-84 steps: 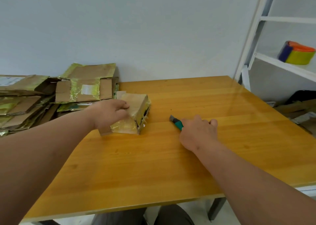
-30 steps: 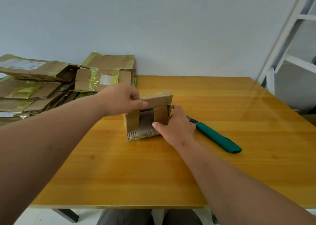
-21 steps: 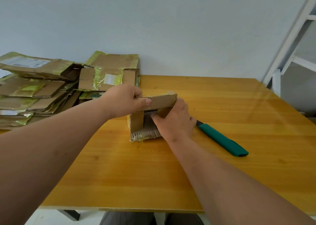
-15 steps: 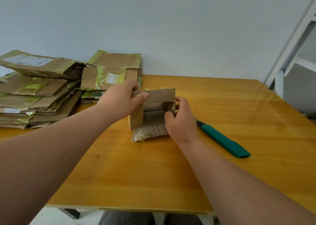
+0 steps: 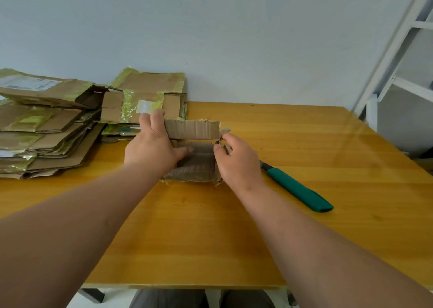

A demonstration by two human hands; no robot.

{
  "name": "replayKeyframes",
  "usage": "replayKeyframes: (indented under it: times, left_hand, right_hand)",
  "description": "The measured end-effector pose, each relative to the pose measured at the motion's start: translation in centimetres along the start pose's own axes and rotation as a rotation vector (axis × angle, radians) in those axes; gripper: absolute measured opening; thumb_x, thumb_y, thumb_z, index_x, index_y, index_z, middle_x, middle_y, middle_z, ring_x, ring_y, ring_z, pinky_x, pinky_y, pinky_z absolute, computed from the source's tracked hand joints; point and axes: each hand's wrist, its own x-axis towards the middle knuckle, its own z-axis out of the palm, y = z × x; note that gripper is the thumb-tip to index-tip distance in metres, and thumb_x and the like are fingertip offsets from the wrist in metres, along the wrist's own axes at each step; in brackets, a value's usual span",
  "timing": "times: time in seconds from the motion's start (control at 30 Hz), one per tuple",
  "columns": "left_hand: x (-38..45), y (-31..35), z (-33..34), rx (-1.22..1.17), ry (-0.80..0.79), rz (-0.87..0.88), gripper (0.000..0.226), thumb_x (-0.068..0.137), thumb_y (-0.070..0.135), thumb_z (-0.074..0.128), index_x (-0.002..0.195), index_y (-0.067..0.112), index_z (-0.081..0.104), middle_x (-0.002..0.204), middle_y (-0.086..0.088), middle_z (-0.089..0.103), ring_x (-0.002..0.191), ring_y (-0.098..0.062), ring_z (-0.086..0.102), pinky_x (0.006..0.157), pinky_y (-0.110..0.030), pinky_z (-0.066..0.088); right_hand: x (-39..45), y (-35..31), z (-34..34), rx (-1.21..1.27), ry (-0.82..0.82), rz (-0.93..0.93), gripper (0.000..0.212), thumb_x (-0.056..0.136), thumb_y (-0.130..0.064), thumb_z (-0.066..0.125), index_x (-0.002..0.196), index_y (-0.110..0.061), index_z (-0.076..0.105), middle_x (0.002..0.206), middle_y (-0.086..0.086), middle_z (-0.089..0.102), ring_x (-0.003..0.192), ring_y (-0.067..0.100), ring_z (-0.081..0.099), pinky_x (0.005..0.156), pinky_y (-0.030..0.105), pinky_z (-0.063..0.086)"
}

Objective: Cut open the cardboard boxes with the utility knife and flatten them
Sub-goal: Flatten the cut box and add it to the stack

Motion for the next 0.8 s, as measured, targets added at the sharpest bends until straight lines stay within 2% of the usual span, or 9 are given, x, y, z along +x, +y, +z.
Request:
replayKeyframes:
  times: [0.07,0.13,0.23,0.33,0.37,0.43,0.53,0.67,0.8]
  left_hand:
    - [0.3,0.0,0.1,-0.033,0.020,-0.005,0.082,0.077,0.040,0.077,0.133,0.024,0.019,0.126,-0.010,0.035,0.088,-0.029,0.056,0.062,-0.038,0.050]
    - [0.7,-0.1,0.0,-0.121,-0.006,0.006,0.076,0.080,0.026,0.074,0.133,0.024,0.021,0.126,-0.009,0.037,0.085,-0.028,0.055,0.063,-0.037,0.049]
    - [1.0,-0.1,-0.6,-0.303,-0.095,0.036,0.068,0.082,0.013,0.070,0.134,0.029,0.028,0.121,-0.003,0.040,0.085,-0.021,0.055,0.060,-0.027,0.047]
    - [1.2,0.2,-1.4,-0.507,-0.140,0.035,0.051,0.086,0.003,0.059,0.124,0.033,0.041,0.108,0.000,0.049,0.077,-0.019,0.055,0.054,-0.026,0.044]
    - [1.2,0.1,-1.7,-0.588,-0.153,0.002,0.047,0.087,0.001,0.056,0.118,0.034,0.046,0.104,0.001,0.052,0.077,-0.021,0.056,0.054,-0.030,0.047]
    - [1.1,-0.3,-2.1,-0.791,-0.202,-0.107,0.038,0.090,0.000,0.053,0.107,0.034,0.055,0.107,-0.001,0.056,0.087,-0.027,0.059,0.066,-0.039,0.055]
    - [0.5,-1.6,-2.4,-1.049,-0.289,-0.294,0.026,0.095,0.002,0.050,0.094,0.024,0.064,0.115,-0.014,0.060,0.099,-0.033,0.058,0.073,-0.043,0.053]
    - [-1.6,-3.4,-2.8,-1.041,-0.426,-0.389,0.031,0.096,-0.004,0.039,0.098,0.010,0.066,0.116,-0.018,0.058,0.099,-0.032,0.057,0.082,-0.045,0.052]
    - [-3.1,-5.3,-3.7,-0.977,-0.524,-0.474,0.034,0.096,0.002,0.038,0.109,0.011,0.068,0.116,-0.018,0.058,0.101,-0.033,0.063,0.070,-0.040,0.057]
  right_hand:
    - [0.1,0.0,0.0,-0.001,-0.004,-0.004,0.043,0.103,-0.029,0.050,0.144,-0.016,0.049,0.137,0.002,0.059,0.126,0.018,0.052,0.089,0.020,0.035]
    - [0.1,0.1,-0.1,-0.002,-0.002,-0.009,0.043,0.102,-0.028,0.052,0.144,-0.018,0.050,0.136,0.001,0.059,0.126,0.017,0.053,0.092,0.021,0.038]
    - [0.3,0.6,-0.6,0.005,0.029,0.009,0.042,0.102,-0.027,0.052,0.144,-0.020,0.050,0.139,0.000,0.058,0.127,0.016,0.053,0.099,0.026,0.043]
    - [0.4,1.0,-1.0,-0.013,0.056,0.043,0.040,0.103,-0.026,0.049,0.142,-0.020,0.052,0.136,0.001,0.059,0.125,0.018,0.053,0.098,0.027,0.042]
    - [0.4,1.1,-1.2,-0.019,0.062,0.043,0.039,0.103,-0.026,0.050,0.142,-0.020,0.053,0.135,0.002,0.060,0.123,0.019,0.054,0.097,0.028,0.043]
    - [0.2,1.1,-1.4,-0.039,0.068,0.024,0.038,0.102,-0.028,0.051,0.139,-0.022,0.057,0.128,0.003,0.061,0.110,0.018,0.058,0.091,0.029,0.047]
    - [-0.3,1.2,-1.8,-0.108,0.039,-0.056,0.032,0.100,-0.026,0.053,0.131,-0.022,0.063,0.121,0.000,0.059,0.099,0.014,0.055,0.092,0.035,0.050]
    - [-1.4,1.0,-1.9,-0.250,-0.169,-0.167,0.035,0.098,-0.028,0.055,0.133,-0.024,0.060,0.139,-0.003,0.053,0.127,0.017,0.047,0.109,0.043,0.040]
    - [-2.6,1.0,-0.8,-0.387,-0.365,-0.197,0.058,0.098,-0.054,0.045,0.149,-0.027,0.041,0.159,-0.005,0.033,0.146,0.018,0.028,0.119,0.044,0.025]
